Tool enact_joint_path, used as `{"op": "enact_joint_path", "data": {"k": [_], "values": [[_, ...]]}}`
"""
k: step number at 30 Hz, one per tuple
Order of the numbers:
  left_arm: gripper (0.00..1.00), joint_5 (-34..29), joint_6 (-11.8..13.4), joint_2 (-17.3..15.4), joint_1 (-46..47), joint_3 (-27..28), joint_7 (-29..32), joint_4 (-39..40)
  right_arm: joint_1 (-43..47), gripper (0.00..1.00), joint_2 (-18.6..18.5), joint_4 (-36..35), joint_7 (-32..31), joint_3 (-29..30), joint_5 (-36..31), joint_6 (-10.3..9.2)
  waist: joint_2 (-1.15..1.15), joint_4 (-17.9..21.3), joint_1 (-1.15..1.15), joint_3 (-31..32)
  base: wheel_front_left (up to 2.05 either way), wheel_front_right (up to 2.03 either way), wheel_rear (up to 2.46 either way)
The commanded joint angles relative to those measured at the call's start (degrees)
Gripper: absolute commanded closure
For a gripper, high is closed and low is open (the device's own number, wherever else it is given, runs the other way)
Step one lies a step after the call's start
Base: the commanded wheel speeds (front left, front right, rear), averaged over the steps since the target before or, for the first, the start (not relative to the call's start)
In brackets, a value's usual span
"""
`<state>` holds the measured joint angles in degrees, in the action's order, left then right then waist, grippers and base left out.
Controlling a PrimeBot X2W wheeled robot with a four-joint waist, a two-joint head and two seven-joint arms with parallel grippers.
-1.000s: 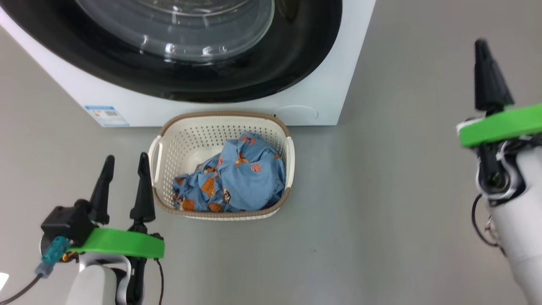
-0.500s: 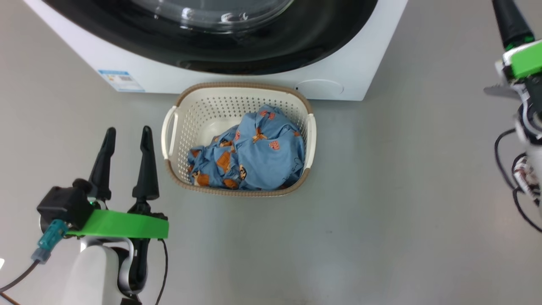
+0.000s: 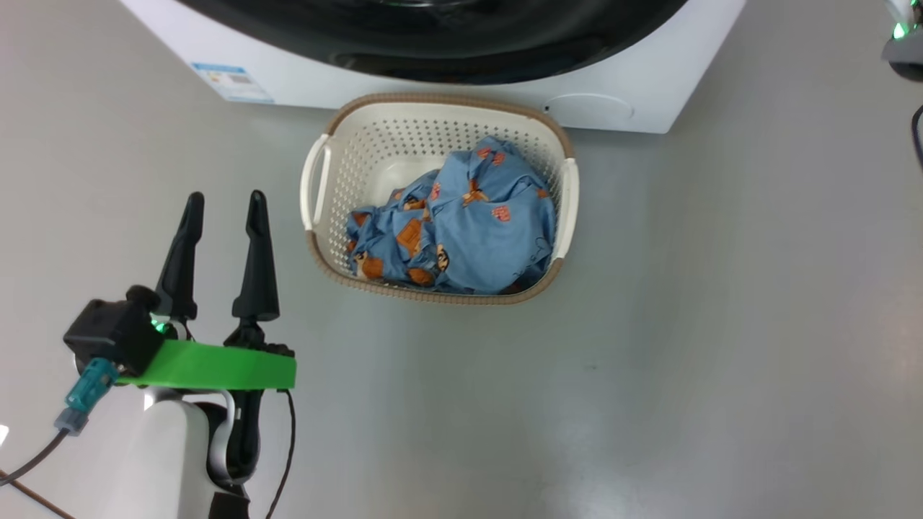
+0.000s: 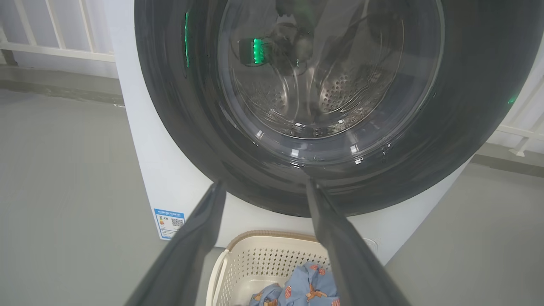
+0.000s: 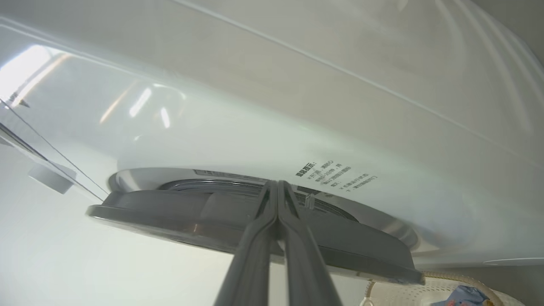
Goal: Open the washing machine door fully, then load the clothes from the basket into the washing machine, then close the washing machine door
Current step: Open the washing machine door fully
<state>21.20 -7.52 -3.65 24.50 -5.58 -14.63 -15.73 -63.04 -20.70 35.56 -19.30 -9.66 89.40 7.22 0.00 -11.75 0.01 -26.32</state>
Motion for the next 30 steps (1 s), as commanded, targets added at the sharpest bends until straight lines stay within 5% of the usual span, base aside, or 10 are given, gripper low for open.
{"op": "enact_joint_path", "data": {"k": [1, 11, 30], "values": [[0.00, 0.3, 0.0, -1.3, 0.6, 1.7, -0.4, 1.5, -1.7, 1.00, 0.0, -0.8, -1.4, -0.3, 0.9, 0.26, 0.00, -1.1, 0.00, -1.1, 0.00, 0.00, 0.00], [0.00, 0.5, 0.0, -0.5, 0.7, 1.9, -0.4, 1.0, -7.9, 1.00, 0.0, 4.5, -10.2, -1.3, 4.0, 0.26, 0.00, -3.1, 0.00, -2.3, 0.00, 0.00, 0.00], [0.00, 1.7, 0.0, 0.6, 0.5, 1.5, -0.4, 0.3, -15.8, 1.00, 2.6, 10.1, -15.2, -4.8, 3.0, 0.26, 0.00, -5.5, 0.00, -2.5, 0.00, 0.00, 0.00]]}}
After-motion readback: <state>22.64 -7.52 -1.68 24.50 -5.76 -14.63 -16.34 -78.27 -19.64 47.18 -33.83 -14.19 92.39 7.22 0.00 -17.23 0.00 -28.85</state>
